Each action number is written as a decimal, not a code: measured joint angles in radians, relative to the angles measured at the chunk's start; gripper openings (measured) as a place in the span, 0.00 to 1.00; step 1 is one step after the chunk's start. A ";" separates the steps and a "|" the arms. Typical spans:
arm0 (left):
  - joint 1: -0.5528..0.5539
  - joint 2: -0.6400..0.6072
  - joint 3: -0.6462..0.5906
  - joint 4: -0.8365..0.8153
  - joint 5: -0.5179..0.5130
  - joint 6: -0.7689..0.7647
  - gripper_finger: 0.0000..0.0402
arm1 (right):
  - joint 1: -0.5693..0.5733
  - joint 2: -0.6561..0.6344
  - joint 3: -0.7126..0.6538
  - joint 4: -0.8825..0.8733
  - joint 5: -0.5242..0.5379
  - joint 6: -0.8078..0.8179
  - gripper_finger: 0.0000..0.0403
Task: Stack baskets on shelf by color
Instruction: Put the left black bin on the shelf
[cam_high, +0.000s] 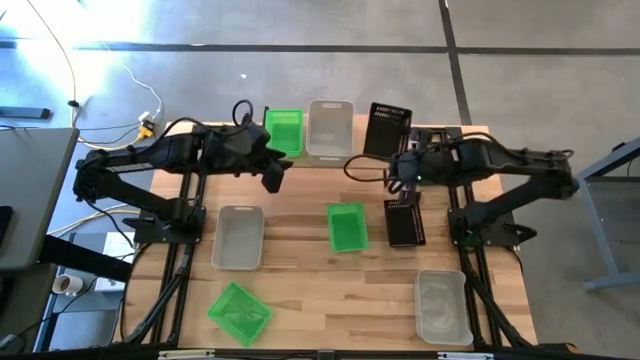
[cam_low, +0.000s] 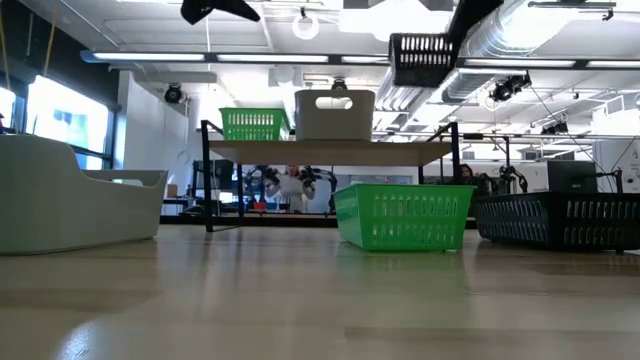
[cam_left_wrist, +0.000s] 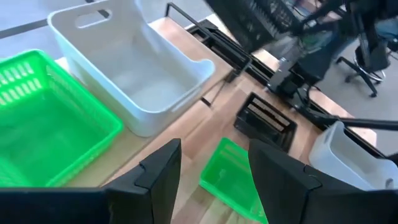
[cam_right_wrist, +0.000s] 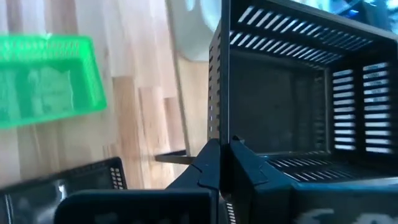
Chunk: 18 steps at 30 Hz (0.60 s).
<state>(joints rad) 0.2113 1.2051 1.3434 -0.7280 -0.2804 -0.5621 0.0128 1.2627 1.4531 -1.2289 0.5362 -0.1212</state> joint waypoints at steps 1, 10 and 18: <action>0.007 0.000 0.000 0.000 0.000 0.000 0.44 | -0.022 -0.007 -0.024 0.022 -0.023 -0.033 0.00; 0.046 0.000 0.000 0.000 -0.032 -0.002 0.44 | -0.175 -0.013 -0.177 0.204 -0.144 -0.259 0.00; 0.046 0.000 0.000 0.000 -0.056 -0.002 0.44 | -0.316 -0.013 -0.201 0.242 -0.270 -0.376 0.00</action>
<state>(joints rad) 0.2577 1.2053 1.3434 -0.7284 -0.3367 -0.5640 -0.3029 1.2495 1.2518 -0.9865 0.2664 -0.4970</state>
